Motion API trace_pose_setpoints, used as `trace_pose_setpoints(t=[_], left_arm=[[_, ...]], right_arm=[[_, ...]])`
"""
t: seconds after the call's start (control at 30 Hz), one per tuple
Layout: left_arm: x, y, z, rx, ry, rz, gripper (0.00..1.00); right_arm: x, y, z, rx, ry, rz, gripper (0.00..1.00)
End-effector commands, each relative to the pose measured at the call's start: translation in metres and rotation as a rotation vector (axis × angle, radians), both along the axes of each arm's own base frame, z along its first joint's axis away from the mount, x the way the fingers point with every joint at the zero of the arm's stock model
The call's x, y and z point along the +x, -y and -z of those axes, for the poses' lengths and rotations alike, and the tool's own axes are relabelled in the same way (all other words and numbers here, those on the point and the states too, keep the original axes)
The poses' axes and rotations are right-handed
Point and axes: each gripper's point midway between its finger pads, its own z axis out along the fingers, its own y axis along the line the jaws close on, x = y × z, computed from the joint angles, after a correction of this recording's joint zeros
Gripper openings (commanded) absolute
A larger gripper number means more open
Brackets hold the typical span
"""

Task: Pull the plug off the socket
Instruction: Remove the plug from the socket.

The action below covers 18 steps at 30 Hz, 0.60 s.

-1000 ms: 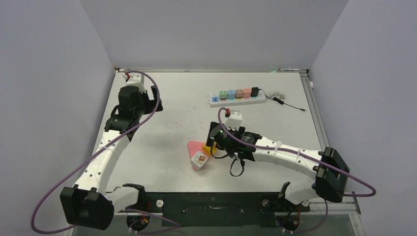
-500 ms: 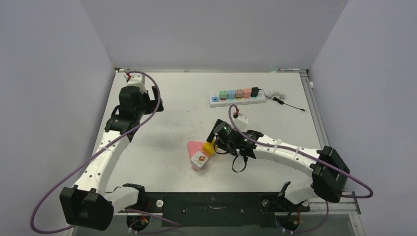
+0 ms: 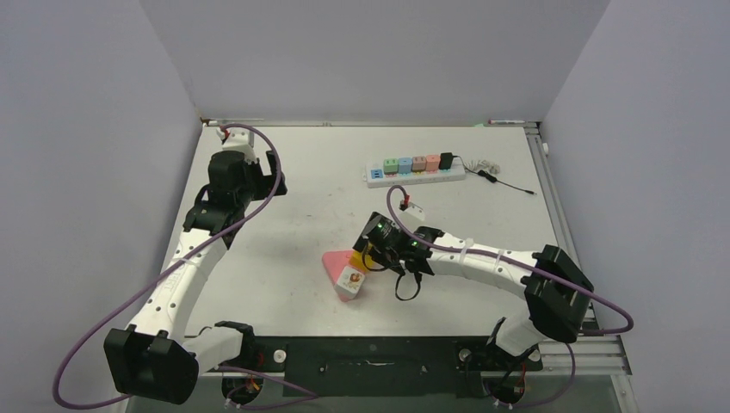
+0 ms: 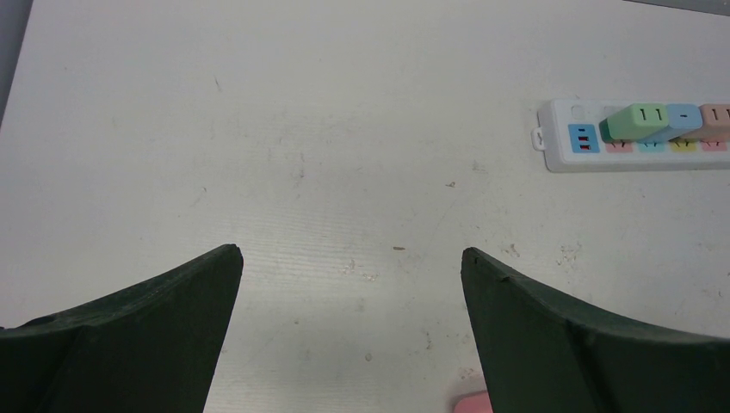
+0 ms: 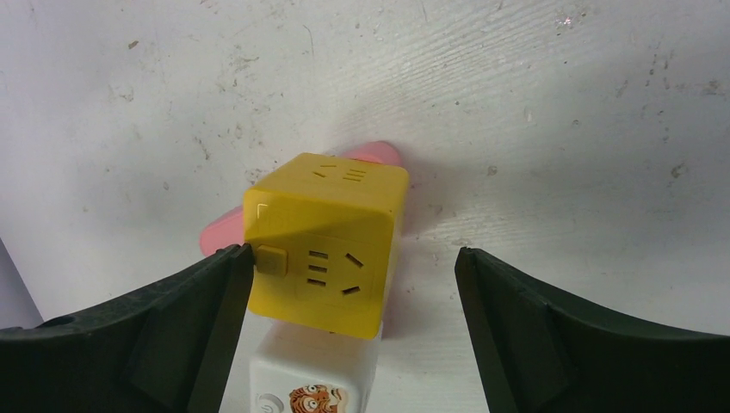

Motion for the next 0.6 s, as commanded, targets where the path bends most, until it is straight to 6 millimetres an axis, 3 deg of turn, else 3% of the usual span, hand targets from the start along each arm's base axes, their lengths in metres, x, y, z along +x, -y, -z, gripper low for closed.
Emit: trace_pose_setpoints(t=[0.0, 0.17, 0.43, 0.57], left_arm=[[0.002, 0.005, -0.029, -0.030, 0.077, 0.014, 0.96], [0.001, 0.006, -0.030, -0.032, 0.080, 0.017, 0.96], [0.001, 0.007, -0.031, -0.036, 0.083, 0.021, 0.96], [0.001, 0.007, -0.030, -0.036, 0.082, 0.021, 0.96]], right_arm=[[0.001, -0.009, -0.002, -0.006, 0.014, -0.003, 0.90], [0.002, -0.010, -0.005, -0.029, 0.038, -0.004, 0.91], [0.012, -0.021, -0.045, -0.060, 0.178, -0.027, 0.90], [0.010, -0.020, -0.039, -0.084, 0.165, -0.031, 0.90]])
